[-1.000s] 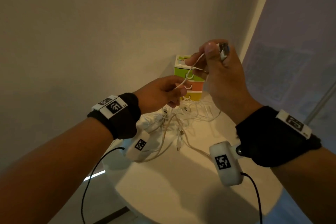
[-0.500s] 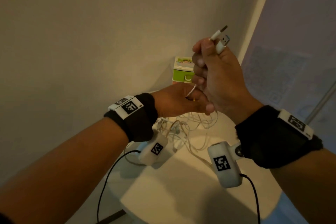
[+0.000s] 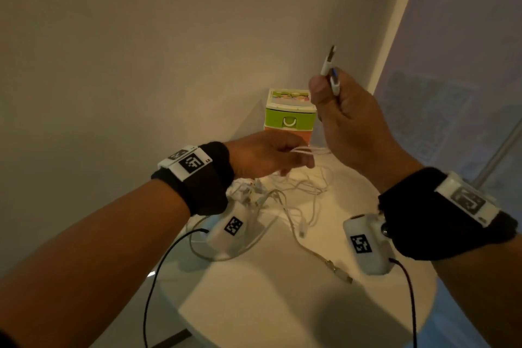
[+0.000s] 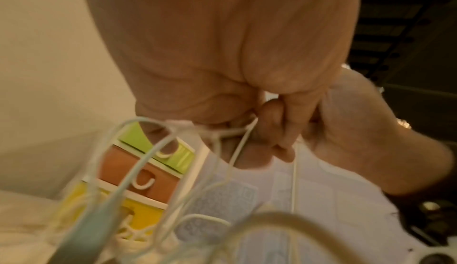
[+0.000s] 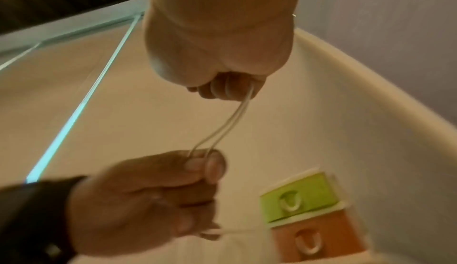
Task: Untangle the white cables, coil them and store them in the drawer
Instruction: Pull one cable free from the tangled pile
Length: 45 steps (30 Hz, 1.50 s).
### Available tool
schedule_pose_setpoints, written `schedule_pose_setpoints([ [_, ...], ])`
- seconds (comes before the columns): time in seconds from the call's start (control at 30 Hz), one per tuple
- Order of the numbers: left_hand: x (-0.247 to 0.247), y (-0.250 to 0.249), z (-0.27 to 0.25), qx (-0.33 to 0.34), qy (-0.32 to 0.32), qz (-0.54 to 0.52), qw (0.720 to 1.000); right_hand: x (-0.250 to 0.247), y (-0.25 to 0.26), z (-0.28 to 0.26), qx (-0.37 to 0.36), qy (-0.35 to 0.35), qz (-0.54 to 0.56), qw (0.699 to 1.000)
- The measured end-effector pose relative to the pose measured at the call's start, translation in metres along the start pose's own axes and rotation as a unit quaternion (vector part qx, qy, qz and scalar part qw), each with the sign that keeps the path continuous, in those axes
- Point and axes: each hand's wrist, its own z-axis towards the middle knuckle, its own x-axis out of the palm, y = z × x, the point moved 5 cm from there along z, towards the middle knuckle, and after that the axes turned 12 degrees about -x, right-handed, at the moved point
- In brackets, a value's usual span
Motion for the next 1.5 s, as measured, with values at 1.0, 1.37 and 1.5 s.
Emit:
schedule_pose_setpoints([
  [1.0,-0.046,0.021,0.013,0.005,-0.272,0.059,0.961,-0.009,-0.013,-0.034,-0.063,-0.071,-0.211,0.973],
  [1.37,-0.031,0.026,0.009,-0.046,-0.217,0.168,0.960,0.027,-0.019,-0.038,0.145,0.101,0.105,0.979],
  [1.5,-0.043,0.048,0.003,-0.099,-0.237,0.191,0.947,-0.003,-0.036,-0.030,0.223,-0.035,0.135,0.965],
])
